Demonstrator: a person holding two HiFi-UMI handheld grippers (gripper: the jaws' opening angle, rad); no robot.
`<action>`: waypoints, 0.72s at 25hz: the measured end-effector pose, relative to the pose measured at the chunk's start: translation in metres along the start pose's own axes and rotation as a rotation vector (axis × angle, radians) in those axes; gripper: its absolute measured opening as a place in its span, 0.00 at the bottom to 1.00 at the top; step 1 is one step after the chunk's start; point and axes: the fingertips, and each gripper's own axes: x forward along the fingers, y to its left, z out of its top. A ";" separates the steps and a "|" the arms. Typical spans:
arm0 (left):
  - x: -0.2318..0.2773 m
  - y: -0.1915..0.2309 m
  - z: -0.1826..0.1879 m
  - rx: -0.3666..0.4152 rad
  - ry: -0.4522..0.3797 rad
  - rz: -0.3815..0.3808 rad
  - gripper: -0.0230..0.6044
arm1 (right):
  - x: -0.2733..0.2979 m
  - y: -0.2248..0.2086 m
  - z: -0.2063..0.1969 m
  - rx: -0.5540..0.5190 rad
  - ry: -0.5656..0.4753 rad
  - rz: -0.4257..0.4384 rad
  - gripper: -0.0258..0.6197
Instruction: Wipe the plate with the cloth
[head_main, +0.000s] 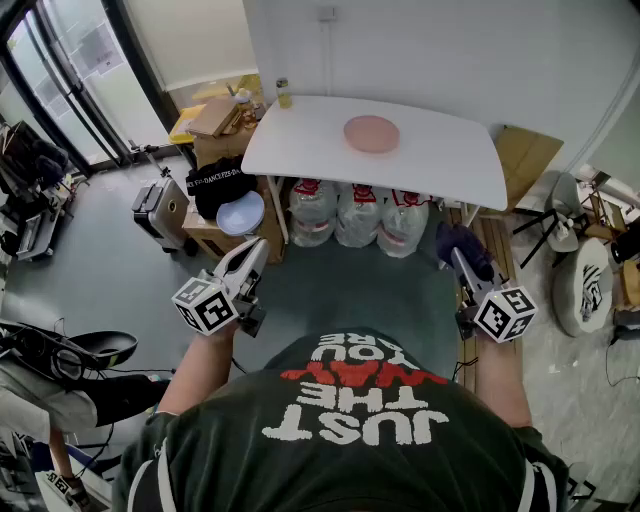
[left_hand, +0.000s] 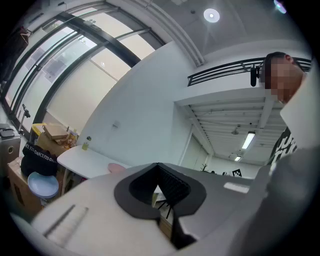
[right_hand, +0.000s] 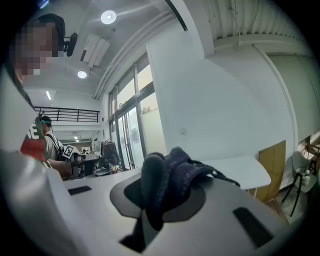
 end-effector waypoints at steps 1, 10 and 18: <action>0.001 0.002 0.001 0.000 0.003 0.000 0.04 | 0.002 0.001 0.000 0.002 -0.003 -0.001 0.09; 0.011 -0.006 -0.007 -0.009 0.009 0.010 0.04 | -0.009 -0.011 -0.001 -0.002 -0.013 0.001 0.09; 0.033 -0.029 -0.017 0.002 0.013 0.023 0.04 | -0.022 -0.034 0.003 -0.007 -0.024 0.015 0.09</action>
